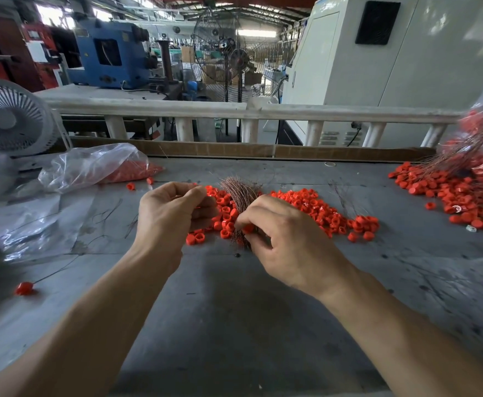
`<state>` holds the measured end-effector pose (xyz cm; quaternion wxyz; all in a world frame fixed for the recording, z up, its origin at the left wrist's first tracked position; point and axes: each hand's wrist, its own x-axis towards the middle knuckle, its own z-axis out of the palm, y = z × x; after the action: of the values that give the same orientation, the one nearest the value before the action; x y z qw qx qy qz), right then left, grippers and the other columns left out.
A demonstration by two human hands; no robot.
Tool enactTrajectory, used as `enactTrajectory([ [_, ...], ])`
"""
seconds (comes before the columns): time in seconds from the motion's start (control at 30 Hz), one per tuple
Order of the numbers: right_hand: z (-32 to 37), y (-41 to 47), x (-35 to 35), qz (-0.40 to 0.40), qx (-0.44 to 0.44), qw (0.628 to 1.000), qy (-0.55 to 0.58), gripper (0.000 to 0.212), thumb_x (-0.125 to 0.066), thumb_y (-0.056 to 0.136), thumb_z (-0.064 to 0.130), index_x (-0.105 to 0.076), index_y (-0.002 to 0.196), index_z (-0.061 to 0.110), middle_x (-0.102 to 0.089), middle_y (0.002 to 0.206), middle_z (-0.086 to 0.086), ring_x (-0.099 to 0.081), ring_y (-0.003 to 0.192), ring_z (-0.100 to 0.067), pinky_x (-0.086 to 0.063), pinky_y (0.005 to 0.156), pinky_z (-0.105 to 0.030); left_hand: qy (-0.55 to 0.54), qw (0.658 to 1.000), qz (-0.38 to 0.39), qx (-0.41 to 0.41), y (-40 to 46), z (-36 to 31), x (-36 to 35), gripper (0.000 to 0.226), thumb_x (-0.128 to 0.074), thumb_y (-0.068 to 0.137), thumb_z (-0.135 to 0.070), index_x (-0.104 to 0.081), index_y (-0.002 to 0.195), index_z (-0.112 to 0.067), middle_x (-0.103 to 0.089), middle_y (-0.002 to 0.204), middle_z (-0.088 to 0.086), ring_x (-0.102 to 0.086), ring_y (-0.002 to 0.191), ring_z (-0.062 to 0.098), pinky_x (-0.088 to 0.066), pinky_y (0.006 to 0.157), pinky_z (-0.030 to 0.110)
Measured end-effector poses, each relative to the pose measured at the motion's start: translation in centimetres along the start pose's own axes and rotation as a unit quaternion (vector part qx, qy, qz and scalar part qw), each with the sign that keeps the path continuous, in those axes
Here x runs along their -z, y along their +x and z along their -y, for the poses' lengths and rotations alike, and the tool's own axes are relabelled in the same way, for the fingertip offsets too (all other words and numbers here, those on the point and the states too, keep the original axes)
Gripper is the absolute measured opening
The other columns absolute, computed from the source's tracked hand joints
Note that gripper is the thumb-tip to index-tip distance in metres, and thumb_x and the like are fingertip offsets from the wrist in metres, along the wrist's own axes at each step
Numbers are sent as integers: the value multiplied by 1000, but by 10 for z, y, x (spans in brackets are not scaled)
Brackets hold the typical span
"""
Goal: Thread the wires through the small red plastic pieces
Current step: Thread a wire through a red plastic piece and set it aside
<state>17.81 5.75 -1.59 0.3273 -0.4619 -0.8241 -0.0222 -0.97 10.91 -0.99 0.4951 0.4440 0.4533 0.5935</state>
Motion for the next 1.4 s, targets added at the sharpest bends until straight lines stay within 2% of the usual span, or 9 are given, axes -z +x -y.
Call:
enactTrajectory([
  [0.17,-11,1,5,-79,-48,995,-47,18,-71,89,5,-72,103,16,-65,103,5,-61,97,-14,-52,85,-28,-4,1000,29,5,1,-2,0,9,-67,97,-13,-72,103,-9,-78,87,9,-72,69,17,-59,59,25],
  [0.33,-50,0,29,-181,-221,949,-133,17,-70,90,11,-72,104,21,-68,104,3,-62,96,-19,-45,78,-26,77,997,14,-23,2,1,-2,9,-65,98,-9,-71,102,-15,-78,85,6,-71,66,13,-61,60,26],
  [0.5,-90,-17,53,-130,-413,885,-171,16,-68,87,15,-72,100,23,-75,101,-4,-66,103,-34,-55,83,-39,121,992,14,-34,3,4,-3,14,-65,97,-6,-72,95,-17,-77,78,2,-69,59,8,-59,57,24],
  [0.63,-102,-22,58,-92,-485,857,-147,18,-69,85,15,-74,98,25,-61,60,14,-68,102,-29,-46,79,-31,155,987,13,-37,6,5,0,19,-66,95,-6,-74,86,-21,-77,76,0,-67,59,7,-56,60,31],
  [0.7,-105,-22,58,-64,-505,849,-141,20,-70,83,16,-74,100,26,-69,66,10,-68,104,-28,-48,82,-31,165,986,12,-38,7,5,2,21,-66,95,-8,-74,84,-22,-77,75,-3,-68,60,7,-56,61,33],
  [0.9,-104,-21,58,-41,-475,865,-158,30,-73,75,12,-71,98,31,-72,112,-4,-64,106,-32,-53,93,-38,191,981,8,-32,9,4,7,24,-66,94,-14,-77,79,-29,-77,78,1,-67,66,20,-58,75,63],
  [1.1,-105,-22,54,16,-485,861,-151,9,-77,83,23,-72,89,27,-77,91,1,-68,102,-26,-53,94,-39,229,973,8,-40,9,2,10,22,-68,93,-18,-77,78,-32,-77,78,0,-73,71,26,-58,71,69],
  [1.27,-89,-15,49,-76,-365,921,-110,13,-77,86,26,-76,98,25,-71,108,-3,-69,95,-31,-54,89,-42,311,947,29,-76,12,4,12,21,-73,90,-18,-75,73,-31,-74,72,0,-65,59,18,-60,55,48],
  [1.4,-60,-6,28,-31,-250,967,-22,6,-78,87,25,-77,93,25,-73,94,10,-66,86,-12,-54,86,-35,386,912,76,-116,9,12,5,12,-80,85,-23,-75,75,-28,-67,61,-20,-55,49,-3,-48,49,28],
])
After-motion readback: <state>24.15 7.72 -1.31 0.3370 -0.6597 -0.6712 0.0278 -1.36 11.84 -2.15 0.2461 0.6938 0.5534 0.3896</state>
